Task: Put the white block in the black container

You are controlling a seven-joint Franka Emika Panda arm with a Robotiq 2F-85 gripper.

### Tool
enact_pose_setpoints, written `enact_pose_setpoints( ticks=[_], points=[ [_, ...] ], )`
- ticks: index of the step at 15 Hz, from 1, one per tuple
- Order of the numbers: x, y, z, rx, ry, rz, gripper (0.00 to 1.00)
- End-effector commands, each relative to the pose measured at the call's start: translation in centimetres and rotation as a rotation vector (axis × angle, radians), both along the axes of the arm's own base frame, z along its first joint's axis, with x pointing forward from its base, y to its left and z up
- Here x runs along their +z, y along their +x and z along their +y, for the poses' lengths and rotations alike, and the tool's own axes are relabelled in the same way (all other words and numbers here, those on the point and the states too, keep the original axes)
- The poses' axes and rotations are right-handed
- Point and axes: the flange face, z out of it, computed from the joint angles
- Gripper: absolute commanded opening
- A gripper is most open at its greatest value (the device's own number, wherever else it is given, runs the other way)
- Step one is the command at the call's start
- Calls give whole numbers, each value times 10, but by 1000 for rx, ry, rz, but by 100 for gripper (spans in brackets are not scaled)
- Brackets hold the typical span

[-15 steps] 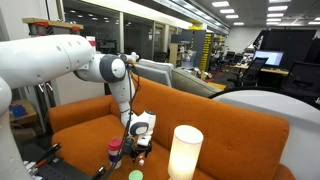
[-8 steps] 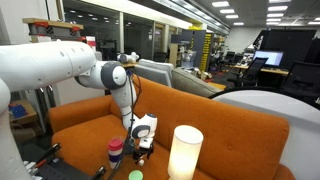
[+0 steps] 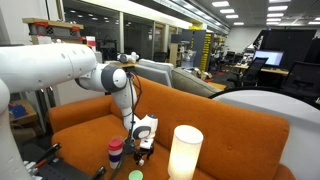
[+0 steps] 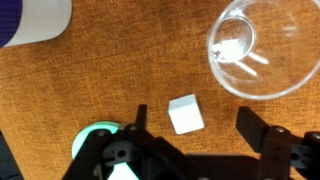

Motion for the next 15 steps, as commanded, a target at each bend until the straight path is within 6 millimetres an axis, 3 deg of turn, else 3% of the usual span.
enact_pose_setpoints(
  ticks=[1,9,15],
  points=[
    [2,4,-3,-7,9,9,59],
    [0,2,-5,-8,20,20,4],
    [10,-7,-18,-55,23,4,7]
  ],
)
